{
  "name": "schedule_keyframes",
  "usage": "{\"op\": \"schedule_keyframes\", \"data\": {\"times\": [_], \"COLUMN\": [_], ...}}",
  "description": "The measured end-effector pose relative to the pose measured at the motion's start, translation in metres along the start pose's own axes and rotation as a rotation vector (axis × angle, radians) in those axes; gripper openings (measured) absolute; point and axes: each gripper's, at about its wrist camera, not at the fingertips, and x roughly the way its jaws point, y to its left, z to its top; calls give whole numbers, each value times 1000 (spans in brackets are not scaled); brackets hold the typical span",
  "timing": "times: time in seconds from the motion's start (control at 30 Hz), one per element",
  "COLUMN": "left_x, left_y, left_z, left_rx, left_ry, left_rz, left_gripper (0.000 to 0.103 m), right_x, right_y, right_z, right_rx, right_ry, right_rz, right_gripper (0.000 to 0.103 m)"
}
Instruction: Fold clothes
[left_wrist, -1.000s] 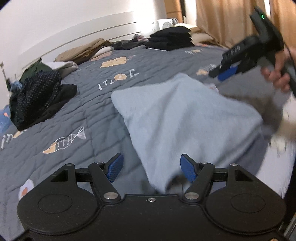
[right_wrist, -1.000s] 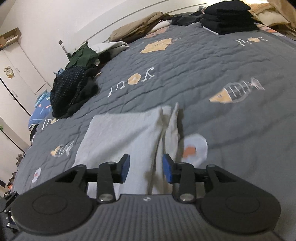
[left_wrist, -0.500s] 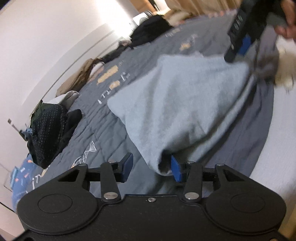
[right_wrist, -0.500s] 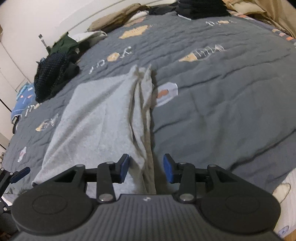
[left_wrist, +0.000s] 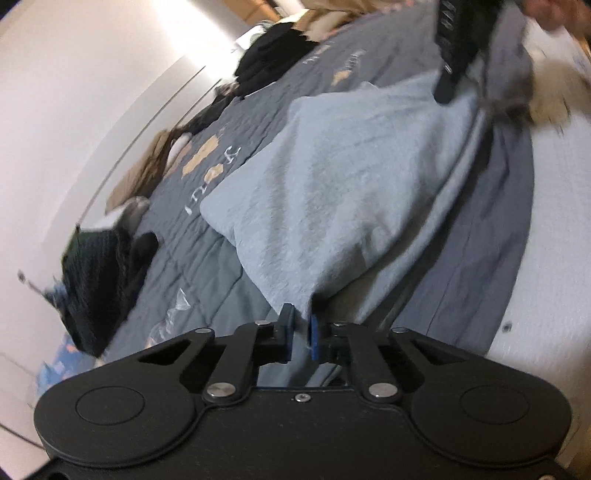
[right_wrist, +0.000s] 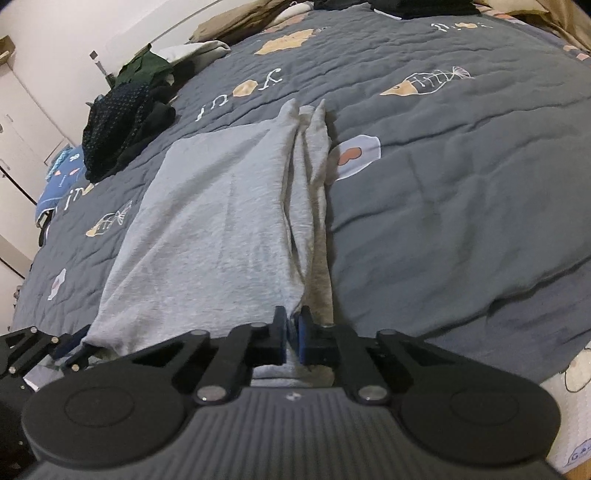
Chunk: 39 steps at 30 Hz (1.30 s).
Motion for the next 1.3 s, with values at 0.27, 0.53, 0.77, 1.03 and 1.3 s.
{"op": "schedule_keyframes", "data": {"times": [0.27,0.53,0.77,1.03,1.3], "left_x": [0,-13,8,82,172], "left_y": [12,66,137,200,218], "left_z": [-6,-12,-12,10,40], "left_rx": [-33,-353,-769,-1037,-1033], "left_ry": [42,-16,-113,-73,51], "left_rz": [-83,-260,-315,-362,-371], "left_gripper": [10,36,44,42,43], "right_x": [-7,-6,-23,-16,-1], "right_y": [-2,-2,-6,0,12], "right_z": [-5,-1,8,16,26], "right_rx": [31,17,56,62,40], "right_ry": [7,19,-68,-134,-144], "right_rz": [15,-25,-4,33,72], "right_gripper": [3,7,11,29,36]}}
